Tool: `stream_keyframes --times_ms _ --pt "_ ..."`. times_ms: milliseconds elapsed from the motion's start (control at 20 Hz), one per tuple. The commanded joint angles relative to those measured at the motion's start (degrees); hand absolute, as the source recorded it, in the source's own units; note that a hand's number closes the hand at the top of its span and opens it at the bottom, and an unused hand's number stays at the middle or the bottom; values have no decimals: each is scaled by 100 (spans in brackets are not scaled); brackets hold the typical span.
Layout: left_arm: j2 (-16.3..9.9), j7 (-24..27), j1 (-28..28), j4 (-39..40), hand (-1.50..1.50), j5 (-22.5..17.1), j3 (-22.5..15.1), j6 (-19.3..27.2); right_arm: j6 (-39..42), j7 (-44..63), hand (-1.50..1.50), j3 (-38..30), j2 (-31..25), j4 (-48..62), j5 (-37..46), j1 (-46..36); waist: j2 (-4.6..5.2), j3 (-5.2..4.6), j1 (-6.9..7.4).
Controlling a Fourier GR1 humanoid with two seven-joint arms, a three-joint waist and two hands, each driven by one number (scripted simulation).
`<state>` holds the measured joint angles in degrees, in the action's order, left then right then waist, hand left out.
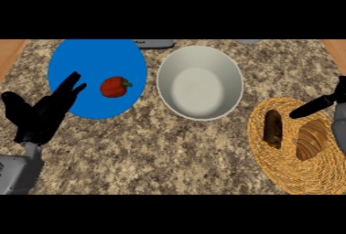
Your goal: Pick the croissant from the placemat and place it in the bowl
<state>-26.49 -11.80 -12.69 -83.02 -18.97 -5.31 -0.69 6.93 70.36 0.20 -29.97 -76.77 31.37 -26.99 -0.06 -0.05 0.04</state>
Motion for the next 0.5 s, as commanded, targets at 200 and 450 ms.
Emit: stream_keyframes --times_ms 200,450 --pt "124 -118 -129 24 0 73 96 -26 88 921 -150 -153 373 318 235 -69 9 2 4" --pt "344 19 -128 170 0 339 5 102 239 803 -150 -354 411 386 259 34 5 1 -20"
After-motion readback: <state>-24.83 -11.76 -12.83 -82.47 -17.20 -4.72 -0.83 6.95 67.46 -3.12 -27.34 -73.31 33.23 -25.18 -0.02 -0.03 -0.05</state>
